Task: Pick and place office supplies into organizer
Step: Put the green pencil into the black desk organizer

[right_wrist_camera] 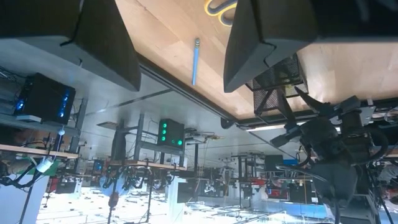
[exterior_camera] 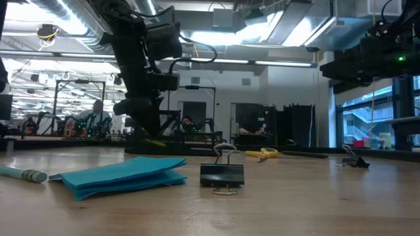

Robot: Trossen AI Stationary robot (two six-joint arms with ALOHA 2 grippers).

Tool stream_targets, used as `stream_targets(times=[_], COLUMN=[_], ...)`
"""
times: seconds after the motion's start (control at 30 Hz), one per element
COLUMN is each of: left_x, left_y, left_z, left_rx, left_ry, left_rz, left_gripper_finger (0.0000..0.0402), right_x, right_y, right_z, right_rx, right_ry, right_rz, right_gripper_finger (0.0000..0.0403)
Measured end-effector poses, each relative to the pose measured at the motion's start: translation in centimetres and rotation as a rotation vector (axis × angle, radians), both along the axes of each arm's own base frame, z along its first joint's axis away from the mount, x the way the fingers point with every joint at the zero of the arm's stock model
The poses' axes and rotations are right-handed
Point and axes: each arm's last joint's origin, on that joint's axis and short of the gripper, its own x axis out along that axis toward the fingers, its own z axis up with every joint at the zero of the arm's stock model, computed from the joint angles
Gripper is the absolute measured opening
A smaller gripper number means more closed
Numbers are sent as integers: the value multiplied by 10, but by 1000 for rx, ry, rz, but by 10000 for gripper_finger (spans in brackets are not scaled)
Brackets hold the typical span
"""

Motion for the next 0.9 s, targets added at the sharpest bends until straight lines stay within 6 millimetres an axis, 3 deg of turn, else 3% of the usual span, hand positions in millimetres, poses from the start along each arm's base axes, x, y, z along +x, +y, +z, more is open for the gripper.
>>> stream_targets(times=[0.23,0.4,0.63,0.9], left_x=[13,15,18,18], left_y=[-13,-25,-51,-90], left_z=[26,42,47,46], left_rx=[-12,-202,-556,-633], left_ry=[-105,-207,-272,-237], left_rz=[-60,-169,-388,-498], left_gripper_finger=[148,148,132,121], right_x=[0,0,0,0], right_y=[0,0,0,0], right_z=[0,0,0,0], right_rx=[0,0,3,26], right_ry=[0,0,-3,-21], right_rz=[0,0,0,2], right_gripper_finger=[233,233,233,233])
